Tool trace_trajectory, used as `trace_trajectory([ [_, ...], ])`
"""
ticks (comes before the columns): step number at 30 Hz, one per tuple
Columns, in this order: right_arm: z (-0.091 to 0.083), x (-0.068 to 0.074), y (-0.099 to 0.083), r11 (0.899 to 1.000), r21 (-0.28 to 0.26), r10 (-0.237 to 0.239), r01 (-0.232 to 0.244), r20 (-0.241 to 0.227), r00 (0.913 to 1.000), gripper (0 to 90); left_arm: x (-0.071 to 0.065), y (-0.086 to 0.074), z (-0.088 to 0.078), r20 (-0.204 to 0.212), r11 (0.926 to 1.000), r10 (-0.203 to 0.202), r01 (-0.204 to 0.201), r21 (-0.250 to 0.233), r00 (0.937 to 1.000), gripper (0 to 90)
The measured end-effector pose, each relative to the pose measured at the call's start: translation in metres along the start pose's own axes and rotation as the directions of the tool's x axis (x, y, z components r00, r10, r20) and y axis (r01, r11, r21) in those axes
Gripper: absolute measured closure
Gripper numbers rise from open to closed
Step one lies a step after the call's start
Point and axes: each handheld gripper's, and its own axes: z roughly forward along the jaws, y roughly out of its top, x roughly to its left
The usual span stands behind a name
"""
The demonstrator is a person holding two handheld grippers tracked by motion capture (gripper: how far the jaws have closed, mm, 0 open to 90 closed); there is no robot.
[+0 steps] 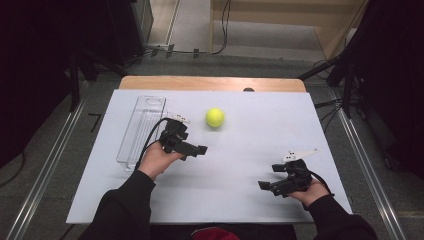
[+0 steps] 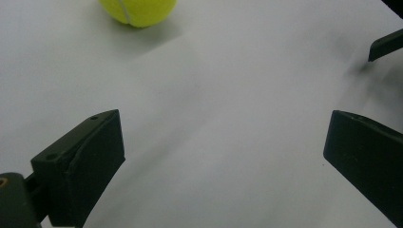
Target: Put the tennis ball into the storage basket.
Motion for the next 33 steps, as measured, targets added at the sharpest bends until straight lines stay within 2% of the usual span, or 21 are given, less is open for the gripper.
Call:
trace_trajectory([
  [10,-0.001,-0.001,0.000,1.000,-0.003,0.007,-0.007,0.000,1.0000,5.8,0.003,0.012,0.006,-0.009,1.0000,0.005,-0.005,-0.005,0.9999,0.4],
  [15,0.000,-0.001,0.000,1.000,-0.003,0.001,-0.001,0.000,1.0000,5.8,0.006,0.015,0.008,-0.010,0.9998,-0.006,0.006,-0.020,0.9999,0.4],
  [24,-0.001,-0.001,0.000,1.000,-0.005,0.005,-0.005,-0.006,1.0000,5.8,0.008,0.022,0.016,-0.013,0.9999,-0.008,0.007,-0.009,0.9999,0.4],
  [29,0.000,-0.003,-0.001,1.000,-0.006,0.010,-0.010,-0.010,0.9999,5.8,0.011,0.031,0.018,-0.023,0.9997,-0.012,0.012,-0.022,0.9997,0.4],
  [33,0.000,-0.004,-0.001,1.000,-0.006,0.009,-0.009,-0.015,0.9998,5.8,0.012,0.036,0.019,-0.013,0.9992,-0.022,0.022,-0.033,0.9997,0.4],
])
